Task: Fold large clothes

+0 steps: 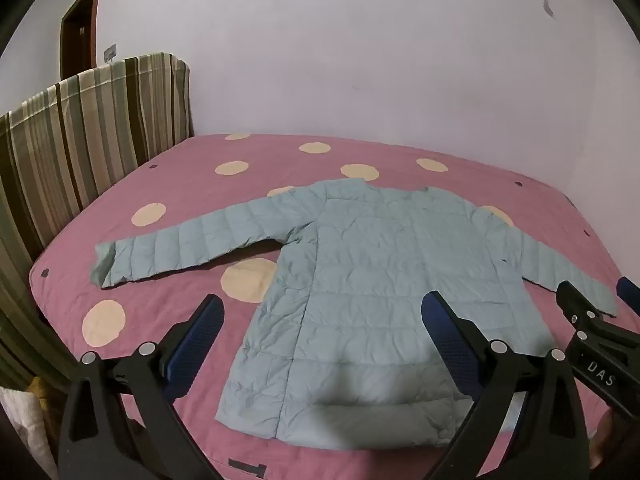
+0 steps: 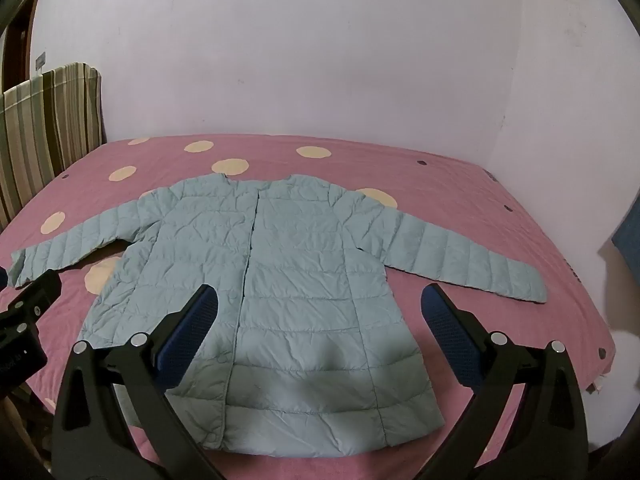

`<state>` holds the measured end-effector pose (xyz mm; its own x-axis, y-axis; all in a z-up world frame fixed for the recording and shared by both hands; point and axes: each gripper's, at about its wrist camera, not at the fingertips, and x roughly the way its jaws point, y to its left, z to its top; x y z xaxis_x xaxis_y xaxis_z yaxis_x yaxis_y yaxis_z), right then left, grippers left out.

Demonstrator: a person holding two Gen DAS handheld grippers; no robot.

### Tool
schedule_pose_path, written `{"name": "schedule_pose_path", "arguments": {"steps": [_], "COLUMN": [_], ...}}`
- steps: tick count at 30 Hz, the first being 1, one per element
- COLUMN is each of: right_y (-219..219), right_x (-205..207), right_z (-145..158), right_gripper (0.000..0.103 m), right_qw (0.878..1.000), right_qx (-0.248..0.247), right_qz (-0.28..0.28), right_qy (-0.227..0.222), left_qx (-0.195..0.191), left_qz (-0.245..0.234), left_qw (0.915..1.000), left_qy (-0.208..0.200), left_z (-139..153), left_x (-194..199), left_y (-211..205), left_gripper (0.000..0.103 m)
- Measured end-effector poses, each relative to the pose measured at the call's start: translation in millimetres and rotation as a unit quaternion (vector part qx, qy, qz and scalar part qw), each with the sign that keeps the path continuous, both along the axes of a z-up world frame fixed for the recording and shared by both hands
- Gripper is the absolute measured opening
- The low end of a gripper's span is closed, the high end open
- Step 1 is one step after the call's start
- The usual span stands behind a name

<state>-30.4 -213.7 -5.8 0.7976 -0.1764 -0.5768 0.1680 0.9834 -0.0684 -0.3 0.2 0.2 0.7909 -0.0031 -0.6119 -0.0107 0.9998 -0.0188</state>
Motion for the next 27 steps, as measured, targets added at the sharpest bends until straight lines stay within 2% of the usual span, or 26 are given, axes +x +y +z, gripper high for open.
{"name": "schedule_pose_path", "arguments": {"steps": [27], "right_y": [0.4], "right_x": [-0.9], "right_z": [1.4], "right_gripper": [0.101], "right_qw": [1.000], "right_qx": [0.002], "right_qz": [0.000], "right_qy": [-0.001], "left_qx": [-0.004], "left_qz": [0.000], "left_qw": [1.0000], "left_qy": [0.007], "left_z": [-2.5], "left_x": [-1.1], "left_y": [1.7], "left_gripper": [0.098]}}
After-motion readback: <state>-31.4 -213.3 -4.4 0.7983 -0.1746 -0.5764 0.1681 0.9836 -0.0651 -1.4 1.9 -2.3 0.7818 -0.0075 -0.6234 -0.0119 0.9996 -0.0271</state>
